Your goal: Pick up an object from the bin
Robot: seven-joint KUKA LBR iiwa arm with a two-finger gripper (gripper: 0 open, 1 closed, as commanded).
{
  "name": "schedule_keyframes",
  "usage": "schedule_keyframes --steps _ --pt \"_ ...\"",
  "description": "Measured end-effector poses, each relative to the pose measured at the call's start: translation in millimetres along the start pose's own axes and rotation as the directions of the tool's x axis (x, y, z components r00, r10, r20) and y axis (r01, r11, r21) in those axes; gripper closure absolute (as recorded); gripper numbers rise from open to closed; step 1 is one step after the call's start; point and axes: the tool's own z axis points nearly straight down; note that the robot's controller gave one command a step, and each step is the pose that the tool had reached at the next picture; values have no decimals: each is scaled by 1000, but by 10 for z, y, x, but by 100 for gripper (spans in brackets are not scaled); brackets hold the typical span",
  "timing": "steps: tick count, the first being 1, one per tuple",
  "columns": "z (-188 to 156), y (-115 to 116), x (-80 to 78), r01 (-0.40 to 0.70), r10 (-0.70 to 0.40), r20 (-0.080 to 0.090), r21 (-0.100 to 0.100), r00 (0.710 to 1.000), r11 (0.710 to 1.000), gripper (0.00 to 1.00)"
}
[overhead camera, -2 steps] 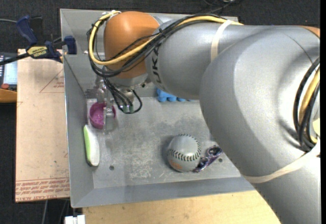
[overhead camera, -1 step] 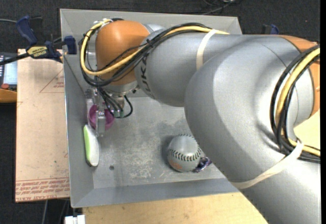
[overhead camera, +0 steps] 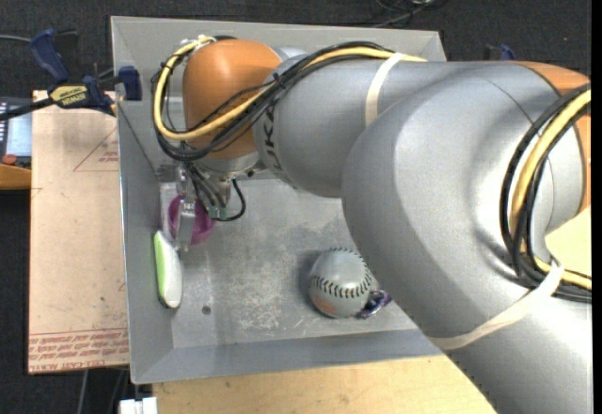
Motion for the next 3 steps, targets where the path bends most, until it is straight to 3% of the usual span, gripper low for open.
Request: schedule_keyframes --steps 3 --pt "-215 -7 21 -1 1 -7 3 1000 1000 100"
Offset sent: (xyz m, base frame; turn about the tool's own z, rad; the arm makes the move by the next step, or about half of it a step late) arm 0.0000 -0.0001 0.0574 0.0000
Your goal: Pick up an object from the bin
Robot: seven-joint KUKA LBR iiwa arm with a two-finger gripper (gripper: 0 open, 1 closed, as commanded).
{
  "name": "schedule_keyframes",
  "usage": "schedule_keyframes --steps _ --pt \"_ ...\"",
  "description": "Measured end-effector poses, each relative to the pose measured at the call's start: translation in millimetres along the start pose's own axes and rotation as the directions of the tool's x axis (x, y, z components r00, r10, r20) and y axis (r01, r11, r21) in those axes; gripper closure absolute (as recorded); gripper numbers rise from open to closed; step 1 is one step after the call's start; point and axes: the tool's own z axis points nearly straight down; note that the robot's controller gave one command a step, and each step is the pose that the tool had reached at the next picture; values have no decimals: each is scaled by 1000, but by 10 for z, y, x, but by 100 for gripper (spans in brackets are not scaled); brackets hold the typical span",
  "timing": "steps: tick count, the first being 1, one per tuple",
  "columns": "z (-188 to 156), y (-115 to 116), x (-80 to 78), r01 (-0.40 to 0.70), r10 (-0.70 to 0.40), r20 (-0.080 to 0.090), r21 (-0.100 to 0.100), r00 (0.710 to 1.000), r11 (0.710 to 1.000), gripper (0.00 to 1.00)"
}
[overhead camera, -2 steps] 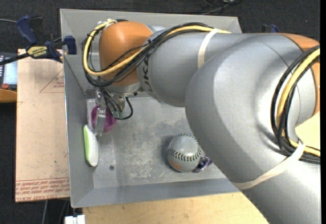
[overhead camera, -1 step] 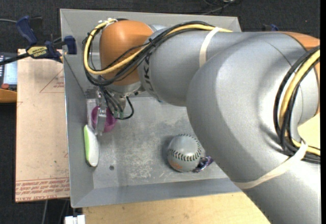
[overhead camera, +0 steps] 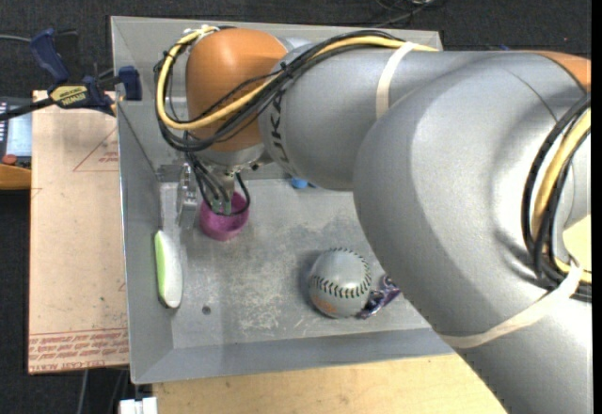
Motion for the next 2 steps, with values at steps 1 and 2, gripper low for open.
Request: schedule_keyframes --steps 1,2 --pt "-157 -2 3 0 0 -2 1 1000 1000 100" --pt "-357 0 2 0 0 -2 1 1000 1000 100"
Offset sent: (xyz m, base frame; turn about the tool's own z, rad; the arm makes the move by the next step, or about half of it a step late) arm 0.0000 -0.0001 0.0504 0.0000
